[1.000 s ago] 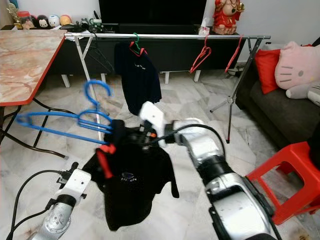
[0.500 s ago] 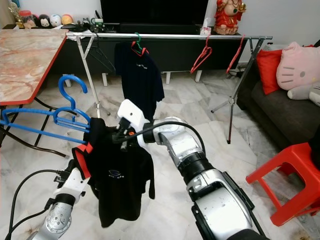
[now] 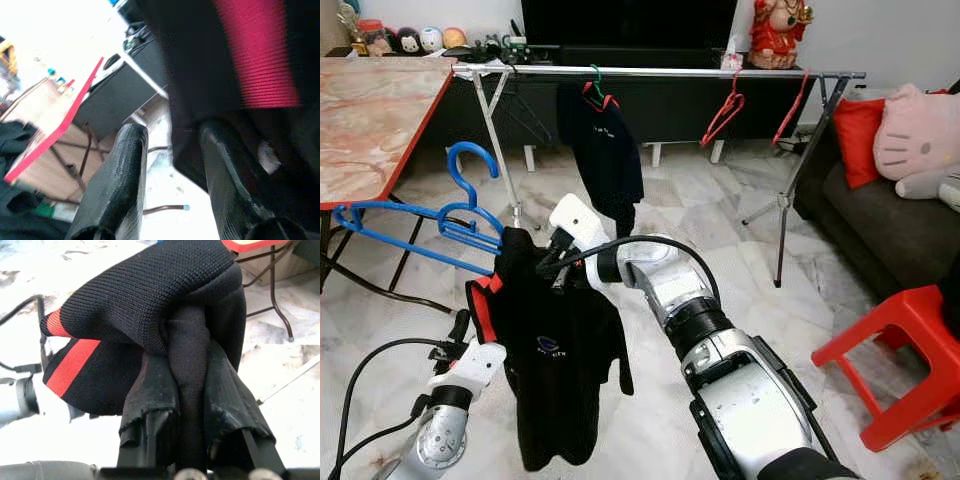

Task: Hang hanger

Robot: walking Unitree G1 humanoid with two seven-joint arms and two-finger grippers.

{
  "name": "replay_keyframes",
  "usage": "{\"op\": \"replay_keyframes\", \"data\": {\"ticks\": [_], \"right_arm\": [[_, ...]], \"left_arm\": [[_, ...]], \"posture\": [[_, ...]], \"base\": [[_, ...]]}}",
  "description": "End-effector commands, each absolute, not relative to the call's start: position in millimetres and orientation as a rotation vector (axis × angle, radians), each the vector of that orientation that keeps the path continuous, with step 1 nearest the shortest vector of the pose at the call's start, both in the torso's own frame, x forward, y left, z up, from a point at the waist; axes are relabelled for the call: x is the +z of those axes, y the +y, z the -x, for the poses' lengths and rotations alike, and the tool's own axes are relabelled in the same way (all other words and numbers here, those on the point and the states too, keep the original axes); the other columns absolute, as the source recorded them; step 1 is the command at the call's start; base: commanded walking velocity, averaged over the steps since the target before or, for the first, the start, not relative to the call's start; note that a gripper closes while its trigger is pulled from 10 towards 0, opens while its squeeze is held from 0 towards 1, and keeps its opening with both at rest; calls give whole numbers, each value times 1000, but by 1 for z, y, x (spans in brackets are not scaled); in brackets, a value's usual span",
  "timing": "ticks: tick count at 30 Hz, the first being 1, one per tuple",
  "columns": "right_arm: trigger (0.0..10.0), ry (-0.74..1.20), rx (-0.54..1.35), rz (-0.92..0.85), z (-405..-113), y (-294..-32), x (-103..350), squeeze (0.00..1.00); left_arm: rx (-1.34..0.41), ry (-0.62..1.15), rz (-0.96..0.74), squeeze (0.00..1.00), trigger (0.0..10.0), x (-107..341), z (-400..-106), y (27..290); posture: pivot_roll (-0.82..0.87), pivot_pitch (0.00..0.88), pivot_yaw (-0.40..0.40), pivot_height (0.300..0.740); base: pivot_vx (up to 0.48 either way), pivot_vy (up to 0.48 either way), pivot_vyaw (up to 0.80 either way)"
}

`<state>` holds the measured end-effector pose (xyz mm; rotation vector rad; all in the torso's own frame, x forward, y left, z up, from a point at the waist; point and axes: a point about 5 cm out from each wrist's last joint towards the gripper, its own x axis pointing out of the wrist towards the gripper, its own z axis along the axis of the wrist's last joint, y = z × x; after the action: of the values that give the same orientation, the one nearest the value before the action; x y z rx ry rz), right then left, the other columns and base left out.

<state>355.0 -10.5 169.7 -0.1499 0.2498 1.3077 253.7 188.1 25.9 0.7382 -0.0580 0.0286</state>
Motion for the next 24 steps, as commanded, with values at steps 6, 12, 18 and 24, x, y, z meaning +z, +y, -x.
{"op": "replay_keyframes", "data": {"ticks": [6, 12, 18, 24], "right_arm": [[0, 171, 1330, 128, -358, 0, 192, 0], [0, 160, 1354, 116, -356, 4, 196, 0], [0, 163, 1366, 116, -354, 3, 193, 0], [0, 166, 1372, 115, -353, 3, 191, 0]], "left_arm": [[-72, -84, -802, 0, 10000, 21, -251, 175], [5, -94, -829, 0, 10000, 22, -254, 180], [144, -129, -864, 0, 10000, 30, -258, 191], [160, -135, -849, 0, 10000, 32, -258, 192]], "posture": [[-110, 0, -94, 740], [-113, 0, -95, 740], [-113, 0, -95, 740], [-115, 0, -96, 740]], "base": [[0, 0, 0], [0, 0, 0], [0, 0, 0], [0, 0, 0]]}}
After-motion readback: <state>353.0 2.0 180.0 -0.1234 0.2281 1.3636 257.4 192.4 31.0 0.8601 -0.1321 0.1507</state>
